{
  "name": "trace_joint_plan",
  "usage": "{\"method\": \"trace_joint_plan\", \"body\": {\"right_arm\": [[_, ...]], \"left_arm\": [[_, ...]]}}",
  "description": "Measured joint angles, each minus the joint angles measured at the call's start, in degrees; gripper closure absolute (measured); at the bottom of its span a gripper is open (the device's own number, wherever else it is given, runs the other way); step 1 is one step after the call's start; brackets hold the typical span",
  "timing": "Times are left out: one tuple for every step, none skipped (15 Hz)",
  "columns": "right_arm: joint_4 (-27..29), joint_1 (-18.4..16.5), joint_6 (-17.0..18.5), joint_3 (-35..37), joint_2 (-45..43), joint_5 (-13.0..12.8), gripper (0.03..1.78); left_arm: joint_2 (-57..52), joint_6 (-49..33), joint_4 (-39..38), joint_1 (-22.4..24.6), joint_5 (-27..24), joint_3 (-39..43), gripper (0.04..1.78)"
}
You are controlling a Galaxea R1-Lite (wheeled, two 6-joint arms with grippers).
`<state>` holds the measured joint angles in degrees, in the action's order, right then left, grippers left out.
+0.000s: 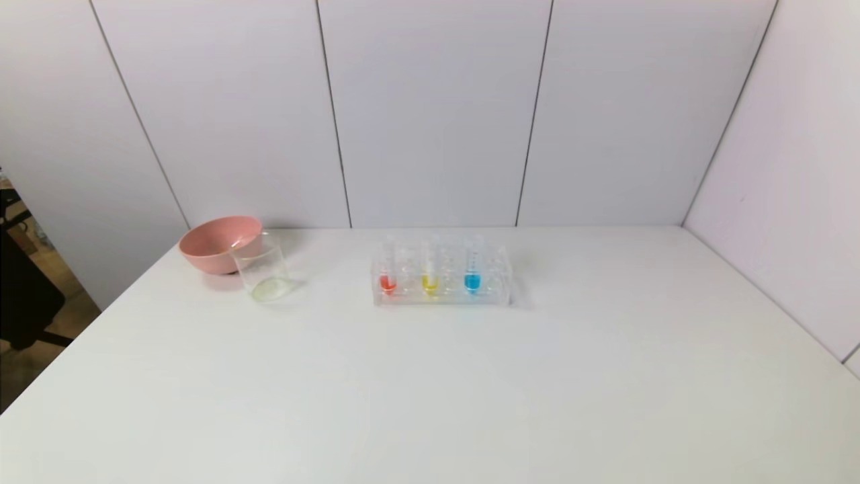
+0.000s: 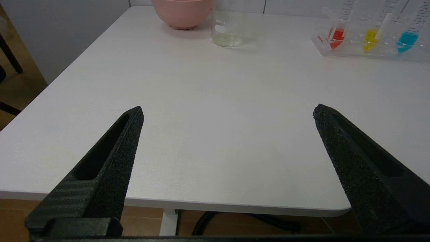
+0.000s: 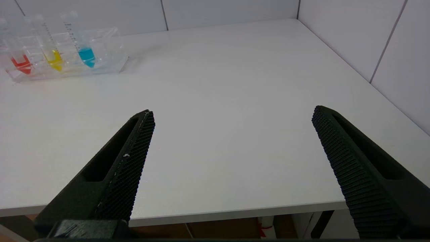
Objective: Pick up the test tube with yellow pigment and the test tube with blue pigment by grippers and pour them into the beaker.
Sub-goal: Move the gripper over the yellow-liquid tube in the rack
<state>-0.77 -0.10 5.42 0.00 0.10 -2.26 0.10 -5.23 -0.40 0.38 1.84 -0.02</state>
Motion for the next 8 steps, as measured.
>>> {"method": "trace_joint_plan", "body": {"right_arm": [[0.02,0.0,0.0,0.0,0.0,-0.02,0.1],[0.02,0.0,0.0,0.0,0.0,-0.02,0.1],[0.02,0.0,0.02,0.0,0.0,0.0,0.1],[0.02,0.0,0.0,0.0,0.0,-0.02,0.1],[0.02,0.0,0.02,0.0,0.0,-0.02,0.1],[0.0,0.0,0.02,0.0,0.0,-0.02,0.1],[0.02,0.0,0.02,0.0,0.0,-0.02,0.1],[0.02,0.0,0.02,0.0,0.0,0.0,0.1]], "left_arm": [[0.0,-0.02,0.0,0.0,-0.02,0.0,0.06],[0.0,-0.02,0.0,0.02,-0.05,0.0,0.06],[0.0,-0.02,0.0,0.04,-0.02,0.0,0.06],[0.0,0.0,-0.01,0.02,-0.02,0.0,0.06],[0.0,-0.02,0.0,0.02,-0.02,0.0,0.06],[0.0,-0.04,-0.01,0.02,-0.02,0.0,0.06],[0.0,-0.02,0.0,0.02,-0.02,0.0,0.06],[0.0,-0.02,0.0,0.02,-0.02,0.0,0.06]]}}
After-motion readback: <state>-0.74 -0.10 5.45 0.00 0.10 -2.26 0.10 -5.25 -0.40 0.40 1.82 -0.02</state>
